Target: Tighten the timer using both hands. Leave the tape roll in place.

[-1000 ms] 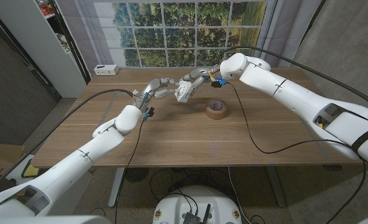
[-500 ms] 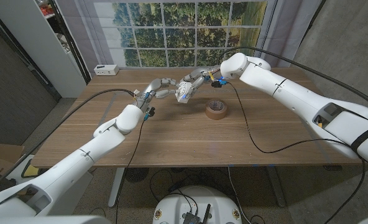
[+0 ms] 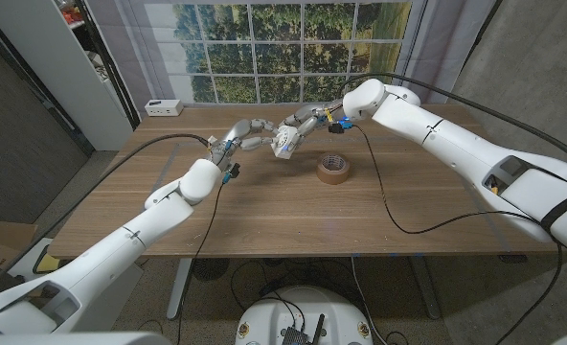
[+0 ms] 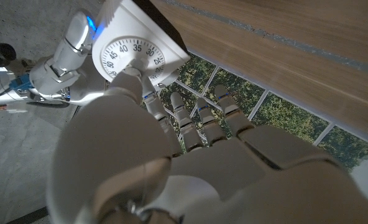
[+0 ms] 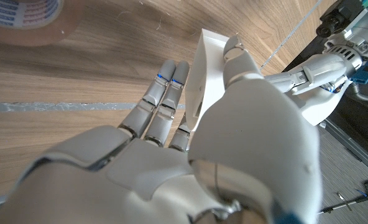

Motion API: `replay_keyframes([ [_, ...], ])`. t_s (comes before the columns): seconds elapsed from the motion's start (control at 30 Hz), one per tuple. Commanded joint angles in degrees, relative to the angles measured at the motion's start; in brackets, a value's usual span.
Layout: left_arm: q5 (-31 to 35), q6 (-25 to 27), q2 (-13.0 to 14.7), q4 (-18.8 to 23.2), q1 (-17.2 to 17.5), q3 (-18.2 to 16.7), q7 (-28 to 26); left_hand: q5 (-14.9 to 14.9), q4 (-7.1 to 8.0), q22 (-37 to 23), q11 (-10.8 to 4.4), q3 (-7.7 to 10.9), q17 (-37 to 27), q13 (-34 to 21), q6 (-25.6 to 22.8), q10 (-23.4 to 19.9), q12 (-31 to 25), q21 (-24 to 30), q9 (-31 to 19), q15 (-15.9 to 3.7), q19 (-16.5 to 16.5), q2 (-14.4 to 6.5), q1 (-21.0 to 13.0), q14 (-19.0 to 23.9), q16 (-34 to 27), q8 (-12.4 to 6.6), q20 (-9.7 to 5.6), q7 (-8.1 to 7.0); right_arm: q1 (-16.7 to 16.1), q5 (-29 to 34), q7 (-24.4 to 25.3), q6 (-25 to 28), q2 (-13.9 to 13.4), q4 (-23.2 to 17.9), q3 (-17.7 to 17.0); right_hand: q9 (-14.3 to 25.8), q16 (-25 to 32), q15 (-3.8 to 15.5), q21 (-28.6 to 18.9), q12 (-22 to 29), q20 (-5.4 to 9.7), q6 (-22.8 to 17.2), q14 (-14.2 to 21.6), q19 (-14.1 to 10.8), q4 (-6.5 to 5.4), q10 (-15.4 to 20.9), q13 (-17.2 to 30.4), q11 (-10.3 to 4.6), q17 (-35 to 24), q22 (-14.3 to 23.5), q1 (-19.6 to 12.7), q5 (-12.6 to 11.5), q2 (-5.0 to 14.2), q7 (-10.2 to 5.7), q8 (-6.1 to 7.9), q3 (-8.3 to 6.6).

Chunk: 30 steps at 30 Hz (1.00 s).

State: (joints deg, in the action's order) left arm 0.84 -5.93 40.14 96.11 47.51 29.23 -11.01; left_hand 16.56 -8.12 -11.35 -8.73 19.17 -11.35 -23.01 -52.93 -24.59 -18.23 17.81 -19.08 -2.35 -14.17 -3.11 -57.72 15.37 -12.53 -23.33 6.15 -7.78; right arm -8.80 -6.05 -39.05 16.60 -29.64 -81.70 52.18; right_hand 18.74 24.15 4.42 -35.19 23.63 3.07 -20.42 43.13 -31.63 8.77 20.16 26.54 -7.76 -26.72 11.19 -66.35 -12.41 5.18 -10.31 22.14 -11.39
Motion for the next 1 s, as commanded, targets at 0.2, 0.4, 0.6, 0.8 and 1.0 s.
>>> replay_keyframes([
  [0.2,9.5,-1.8,6.7,4.5,-4.7,1.8,7.6,0.4,0.18,-0.2,-0.21,-0.54,-0.2,-0.2,-1.5,-0.3,-0.1,0.3,-0.1,-3.26,-0.6,-0.3,-1.1,0.3,0.0,-0.51,-0.16,-0.43,2.8,-3.9,-8.2,-3.0,1.7,6.5,0.7,0.4,-0.2,8.73,-0.6,6.3,1.28,-6.5,0.9,-0.6,-0.98,8.8,5.1,1.64,-0.2,0.0,2.5,-0.5,3.64,-1.86,-0.04,-1.85],
  [0.4,14.4,0.3,10.3,8.0,-6.6,2.4,13.0,0.7,0.02,-0.3,-0.71,-0.59,-0.3,-0.2,-1.8,1.0,0.6,0.2,0.0,-3.09,-0.3,-0.7,-2.0,-0.9,0.4,-0.4,-0.25,-0.83,3.4,-4.3,-9.6,-3.2,1.6,7.6,0.7,0.4,-0.4,8.66,-0.7,6.2,1.34,-6.9,0.9,-0.5,-1.0,8.8,5.2,1.84,-0.2,0.0,2.7,-0.5,3.58,-1.84,-0.02,-1.89],
  [0.6,17.4,-2.2,11.8,8.3,-8.9,2.8,16.8,0.9,0.22,-0.3,-0.84,-0.74,-0.4,-0.3,-1.9,0.8,0.6,0.2,-0.2,-3.16,-0.2,-1.1,-2.3,-1.2,0.4,-0.47,-0.32,-0.97,4.3,-4.6,-11.4,-4.0,2.2,9.6,1.1,0.4,-0.8,8.57,-0.9,5.9,1.28,-7.2,0.7,-0.4,-1.06,8.3,5.2,1.86,0.0,0.0,3.0,-0.4,3.4,-1.79,-0.04,-1.87],
  [0.8,20.1,-7.9,11.6,6.6,-12.2,4.2,20.2,1.0,0.53,-0.4,-1.87,-1.07,-0.6,-0.3,-2.2,0.4,0.6,0.3,-0.5,-3.4,-0.2,-1.3,-2.3,-1.2,0.2,-0.67,-0.47,-1.09,4.9,-5.2,-12.8,-4.5,3.3,12.2,1.3,0.4,-1.0,8.65,-1.0,5.8,1.29,-7.3,0.5,-0.3,-1.13,8.2,5.2,1.89,0.0,0.0,3.2,-0.4,3.35,-1.8,-0.11,-1.89],
  [1.0,23.3,-16.2,11.8,4.6,-18.2,6.3,27.2,1.1,0.63,-0.4,-2.32,-1.32,-0.7,-0.3,-2.2,0.3,0.6,0.3,-0.7,-3.77,-0.3,-1.3,-2.4,-1.2,0.2,-0.76,-0.81,-1.27,6.5,-5.7,-16.3,-6.1,4.8,16.1,2.0,0.4,-1.1,8.63,-1.1,5.7,1.3,-7.4,0.5,-0.2,-1.14,8.3,5.2,1.94,0.0,0.0,3.4,-0.3,3.3,-1.78,-0.18,-1.88],
])
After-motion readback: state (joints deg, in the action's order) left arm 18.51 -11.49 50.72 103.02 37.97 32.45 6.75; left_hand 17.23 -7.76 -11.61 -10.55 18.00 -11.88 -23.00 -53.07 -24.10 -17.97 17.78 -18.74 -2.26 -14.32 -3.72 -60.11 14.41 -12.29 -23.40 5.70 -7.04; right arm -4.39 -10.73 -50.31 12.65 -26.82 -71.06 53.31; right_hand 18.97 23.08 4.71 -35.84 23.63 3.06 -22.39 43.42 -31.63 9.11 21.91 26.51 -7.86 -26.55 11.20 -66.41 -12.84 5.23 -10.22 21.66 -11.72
